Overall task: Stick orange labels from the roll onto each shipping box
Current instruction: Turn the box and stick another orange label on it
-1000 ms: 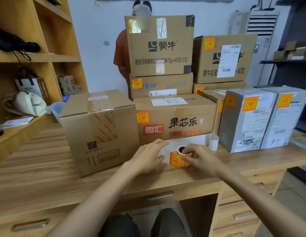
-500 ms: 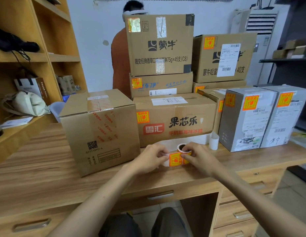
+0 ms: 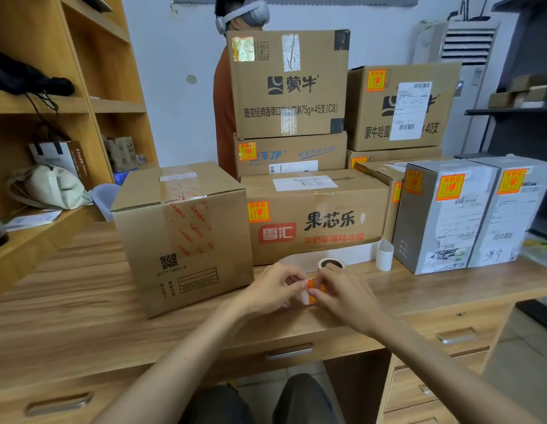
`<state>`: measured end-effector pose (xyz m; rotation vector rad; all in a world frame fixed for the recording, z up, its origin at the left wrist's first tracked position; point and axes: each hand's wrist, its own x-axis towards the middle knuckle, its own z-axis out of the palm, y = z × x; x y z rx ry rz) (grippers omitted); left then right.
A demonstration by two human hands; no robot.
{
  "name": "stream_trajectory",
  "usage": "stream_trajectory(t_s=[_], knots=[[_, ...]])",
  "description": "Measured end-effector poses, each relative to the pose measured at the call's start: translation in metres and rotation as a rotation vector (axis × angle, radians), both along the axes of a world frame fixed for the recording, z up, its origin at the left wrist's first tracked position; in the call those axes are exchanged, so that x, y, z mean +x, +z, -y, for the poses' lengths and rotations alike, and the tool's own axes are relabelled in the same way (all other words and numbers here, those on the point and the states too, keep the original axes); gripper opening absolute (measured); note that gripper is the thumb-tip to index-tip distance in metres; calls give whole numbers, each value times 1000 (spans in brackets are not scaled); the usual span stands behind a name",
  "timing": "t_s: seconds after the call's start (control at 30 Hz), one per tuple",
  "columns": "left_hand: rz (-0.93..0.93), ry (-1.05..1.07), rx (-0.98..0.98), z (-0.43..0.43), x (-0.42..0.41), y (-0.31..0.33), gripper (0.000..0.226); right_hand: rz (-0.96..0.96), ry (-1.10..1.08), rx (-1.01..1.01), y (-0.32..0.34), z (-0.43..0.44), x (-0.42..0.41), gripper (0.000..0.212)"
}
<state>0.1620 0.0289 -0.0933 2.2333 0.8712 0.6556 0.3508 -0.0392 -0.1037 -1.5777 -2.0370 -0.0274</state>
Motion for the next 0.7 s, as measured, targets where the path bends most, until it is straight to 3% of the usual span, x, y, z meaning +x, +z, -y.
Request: stream_trajectory(t_s=[0.33,0.7], knots=[[-38,-54,-4,-2,0,2,24,-67,-29,-15,0,-3,2,24],[-32,0,54,-1,4,1,23,-6,-44,35,-1,-2,2,22]])
